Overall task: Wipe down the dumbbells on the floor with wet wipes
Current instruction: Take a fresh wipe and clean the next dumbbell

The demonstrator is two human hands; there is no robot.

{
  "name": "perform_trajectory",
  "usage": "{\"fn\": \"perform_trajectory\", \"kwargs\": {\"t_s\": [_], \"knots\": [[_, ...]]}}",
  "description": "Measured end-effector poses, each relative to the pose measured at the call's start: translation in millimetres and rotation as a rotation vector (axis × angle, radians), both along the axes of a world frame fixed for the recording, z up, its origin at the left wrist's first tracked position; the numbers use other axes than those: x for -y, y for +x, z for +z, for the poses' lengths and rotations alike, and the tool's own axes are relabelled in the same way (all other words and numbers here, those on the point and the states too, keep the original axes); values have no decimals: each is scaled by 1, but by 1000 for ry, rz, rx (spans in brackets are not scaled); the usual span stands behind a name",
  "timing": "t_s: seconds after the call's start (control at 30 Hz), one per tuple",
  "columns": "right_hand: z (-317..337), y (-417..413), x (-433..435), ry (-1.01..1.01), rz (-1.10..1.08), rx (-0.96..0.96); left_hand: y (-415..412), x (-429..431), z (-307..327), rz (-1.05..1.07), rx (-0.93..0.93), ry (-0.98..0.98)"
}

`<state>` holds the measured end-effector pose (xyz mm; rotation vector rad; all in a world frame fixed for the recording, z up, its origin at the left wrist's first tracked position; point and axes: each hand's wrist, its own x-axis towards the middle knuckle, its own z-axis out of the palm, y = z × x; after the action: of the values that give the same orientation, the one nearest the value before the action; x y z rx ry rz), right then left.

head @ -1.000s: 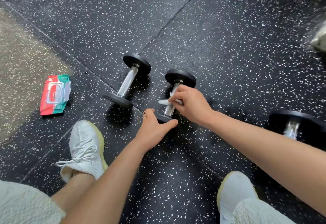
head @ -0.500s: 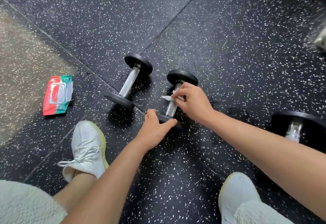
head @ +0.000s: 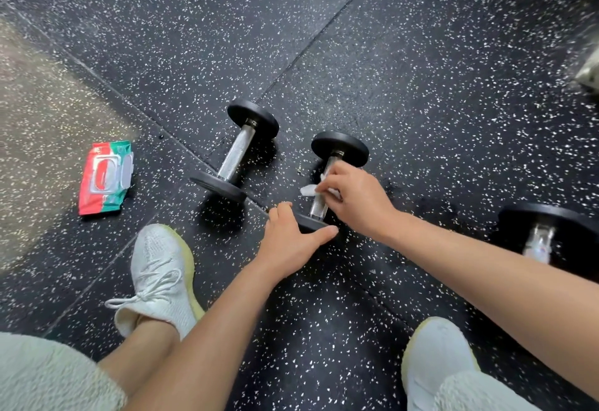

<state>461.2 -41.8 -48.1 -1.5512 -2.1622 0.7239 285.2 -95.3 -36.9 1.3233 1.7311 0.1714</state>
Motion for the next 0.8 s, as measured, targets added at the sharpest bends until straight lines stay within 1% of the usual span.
{"fn": "perform_trajectory", "kwargs": {"t_s": [0.07,0.13,0.2,0.3,0.37,0.5,0.53,0.6,0.73,0.77,0.8], "knots": [[2,0,11,-30,126,-12,0,-1,-2,-11,-18,1],[5,3,9,-34,181,-3,1,-1,-2,-10,-20,-4],[4,5,-4,-19,109,-8,0,-1,-2,-3,-1,-18],[0,5,-17,-5,-84,-23,-3,-3,0,16,63,-58],[0,2,-11,-6,-100,-24,-4,-4,0,36,112,-99],[5,-2,12,-54,139,-12,-3,-4,0,39,134,-117],[6,0,9,-59,164,-10,-3,-3,0,37,135,-120],[7,4,-2,-44,125,-6,-3,-3,0,38,140,-125],[2,5,-13,-10,-123,-29,-3,-3,0,46,154,-121],[1,3,-8,-8,-133,-22,-3,-3,0,44,153,-118],[0,1,-1,-14,-99,-14,-2,-3,0,43,150,-114]]}}
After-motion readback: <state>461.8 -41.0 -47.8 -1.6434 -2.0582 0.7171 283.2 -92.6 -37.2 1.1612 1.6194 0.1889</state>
